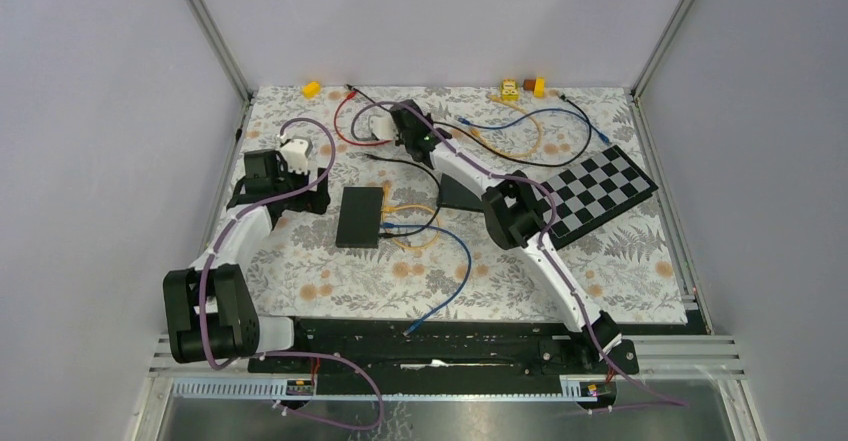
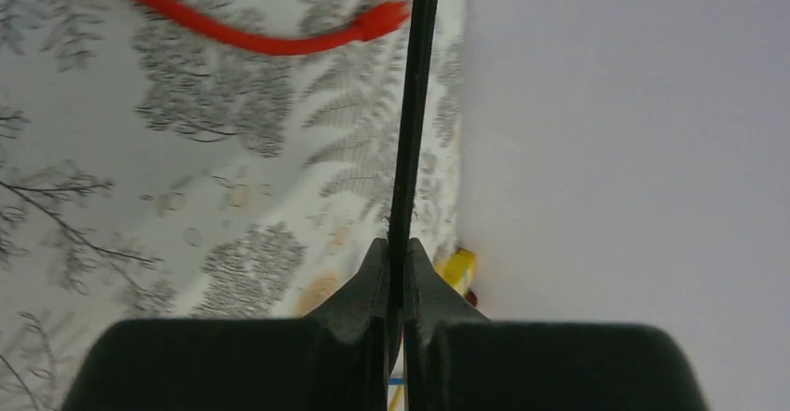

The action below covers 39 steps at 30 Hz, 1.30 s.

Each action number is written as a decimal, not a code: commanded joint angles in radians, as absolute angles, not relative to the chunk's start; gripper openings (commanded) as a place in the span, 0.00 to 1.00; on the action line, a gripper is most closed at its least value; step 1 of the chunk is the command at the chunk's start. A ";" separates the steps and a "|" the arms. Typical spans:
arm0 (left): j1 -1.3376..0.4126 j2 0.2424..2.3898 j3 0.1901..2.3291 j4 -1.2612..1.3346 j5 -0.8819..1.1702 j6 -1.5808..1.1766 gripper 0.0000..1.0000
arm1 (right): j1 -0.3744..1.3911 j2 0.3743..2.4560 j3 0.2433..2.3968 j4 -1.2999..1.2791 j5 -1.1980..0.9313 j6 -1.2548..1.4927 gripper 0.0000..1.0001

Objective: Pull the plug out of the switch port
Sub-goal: Place the connector at the corner of the board, then pull the connector from the switch port.

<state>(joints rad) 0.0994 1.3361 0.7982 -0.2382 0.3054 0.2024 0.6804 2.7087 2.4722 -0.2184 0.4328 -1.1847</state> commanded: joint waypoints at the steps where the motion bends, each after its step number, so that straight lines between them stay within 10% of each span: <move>1: 0.117 1.280 0.776 -0.213 0.324 0.240 0.99 | 0.678 2.723 2.485 -0.147 0.490 -1.227 0.05; 5: 0.120 1.283 0.774 -0.216 0.328 0.249 0.99 | 0.680 2.687 2.460 -0.160 0.489 -1.206 0.26; 10: 0.120 1.308 0.792 -0.216 0.353 0.249 0.99 | 0.680 2.542 2.379 -0.247 0.441 -1.048 0.83; 13: 0.120 1.325 0.805 -0.224 0.359 0.253 0.99 | 0.680 2.410 2.280 -0.307 0.381 -0.928 0.99; 26: 0.161 1.398 0.848 -0.308 0.391 0.263 0.99 | 0.670 1.900 1.753 -0.445 -0.126 -0.412 1.00; 39: 0.170 1.581 0.948 -0.396 0.605 0.253 0.99 | 0.669 2.009 1.597 -0.348 -0.580 -0.094 0.87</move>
